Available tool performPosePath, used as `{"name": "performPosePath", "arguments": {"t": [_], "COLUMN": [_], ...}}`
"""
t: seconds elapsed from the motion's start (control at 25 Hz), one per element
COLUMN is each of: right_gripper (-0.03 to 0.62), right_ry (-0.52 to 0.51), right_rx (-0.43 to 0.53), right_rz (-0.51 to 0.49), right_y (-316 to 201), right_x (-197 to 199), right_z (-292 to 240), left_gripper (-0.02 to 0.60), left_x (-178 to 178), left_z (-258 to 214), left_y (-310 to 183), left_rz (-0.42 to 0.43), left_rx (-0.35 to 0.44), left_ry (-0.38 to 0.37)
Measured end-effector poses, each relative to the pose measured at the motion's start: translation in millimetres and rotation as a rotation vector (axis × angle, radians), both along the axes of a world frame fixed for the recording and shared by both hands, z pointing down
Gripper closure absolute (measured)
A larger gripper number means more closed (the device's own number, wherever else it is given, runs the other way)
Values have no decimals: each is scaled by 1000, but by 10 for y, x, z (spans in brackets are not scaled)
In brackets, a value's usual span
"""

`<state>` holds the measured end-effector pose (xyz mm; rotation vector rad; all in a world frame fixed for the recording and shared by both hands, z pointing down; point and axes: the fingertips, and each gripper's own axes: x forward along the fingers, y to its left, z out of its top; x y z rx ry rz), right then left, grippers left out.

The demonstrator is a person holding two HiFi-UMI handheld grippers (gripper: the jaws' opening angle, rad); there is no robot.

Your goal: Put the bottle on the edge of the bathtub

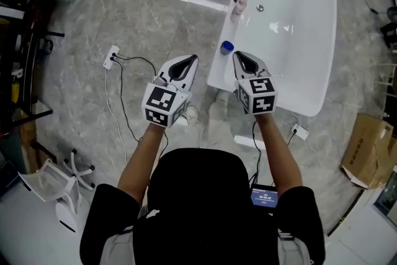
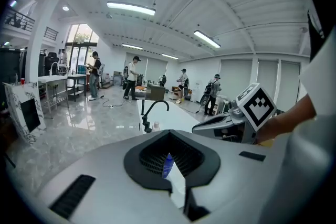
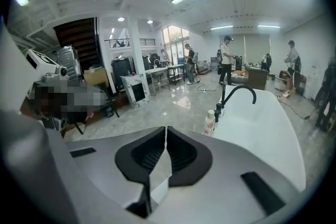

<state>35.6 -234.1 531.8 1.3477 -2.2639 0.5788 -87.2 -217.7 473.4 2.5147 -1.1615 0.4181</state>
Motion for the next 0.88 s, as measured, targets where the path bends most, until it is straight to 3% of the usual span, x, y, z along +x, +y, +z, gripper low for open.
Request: {"name": "performPosePath", "arguments": {"t": [0.48, 0.88], "right_gripper": [569, 569], "right_ry": [-22, -42], "right_rx": [185, 336], "right_rz": [-5, 28], "right_y": [555, 904], "right_x": [-296, -479], "right_z": [-975, -1778], "left_gripper": [571, 571], "left_x": [-126, -377], "left_z": [-793, -1533], "left_y": [479, 834], "left_rz": [64, 91], "left_rx": [105, 237], "left_ry": [53, 84]}}
